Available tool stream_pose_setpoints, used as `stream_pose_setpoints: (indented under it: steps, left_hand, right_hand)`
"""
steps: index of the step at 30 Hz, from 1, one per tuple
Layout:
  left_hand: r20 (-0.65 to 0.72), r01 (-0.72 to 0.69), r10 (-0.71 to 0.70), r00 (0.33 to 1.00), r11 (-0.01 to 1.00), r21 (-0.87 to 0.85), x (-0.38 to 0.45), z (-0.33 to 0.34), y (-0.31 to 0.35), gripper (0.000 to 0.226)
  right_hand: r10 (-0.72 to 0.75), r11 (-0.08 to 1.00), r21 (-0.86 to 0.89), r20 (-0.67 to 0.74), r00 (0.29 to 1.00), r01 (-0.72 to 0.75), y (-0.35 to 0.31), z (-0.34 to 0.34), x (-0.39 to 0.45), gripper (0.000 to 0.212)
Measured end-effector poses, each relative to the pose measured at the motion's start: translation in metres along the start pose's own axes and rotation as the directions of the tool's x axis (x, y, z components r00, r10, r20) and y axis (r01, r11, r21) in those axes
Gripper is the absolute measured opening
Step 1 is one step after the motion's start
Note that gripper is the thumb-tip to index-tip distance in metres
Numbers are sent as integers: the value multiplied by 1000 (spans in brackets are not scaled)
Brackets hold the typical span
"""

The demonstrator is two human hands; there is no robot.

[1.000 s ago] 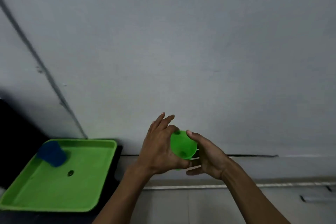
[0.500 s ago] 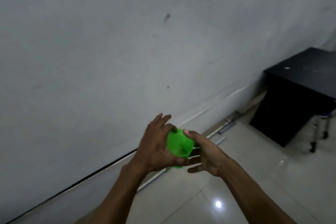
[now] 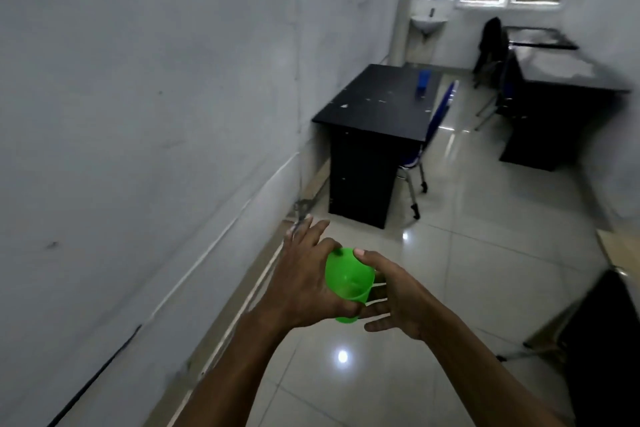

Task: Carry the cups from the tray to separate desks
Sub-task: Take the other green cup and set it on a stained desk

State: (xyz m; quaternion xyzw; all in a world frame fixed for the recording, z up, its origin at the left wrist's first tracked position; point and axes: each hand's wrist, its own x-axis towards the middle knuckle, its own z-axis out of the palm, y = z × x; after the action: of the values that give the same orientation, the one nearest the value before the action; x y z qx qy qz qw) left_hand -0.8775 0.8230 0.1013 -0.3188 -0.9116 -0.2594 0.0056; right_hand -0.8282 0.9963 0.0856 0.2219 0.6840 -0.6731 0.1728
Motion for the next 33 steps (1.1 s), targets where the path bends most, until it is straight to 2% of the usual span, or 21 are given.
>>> stream_pose_setpoints:
  steps: [7, 20, 27, 33]
  left_hand:
    - [111, -200, 204, 973, 979, -45, 119, 42, 26, 86]
    - [257, -481, 492, 832, 870, -112, 353, 88, 46, 93]
    - [309, -527, 553, 774, 832, -171, 455, 127, 65, 92]
    - [323, -530, 552, 768, 832, -164, 559, 172, 87, 92]
  right_hand:
    - [16, 993, 121, -181, 983, 7, -14, -87, 37, 76]
    - [88, 949, 309, -457, 885, 65, -87, -210, 140, 73]
    - [107, 920, 374, -531, 840, 119, -108, -283, 196, 79]
    - [115, 912, 386, -557, 823, 134, -132, -373, 262, 77]
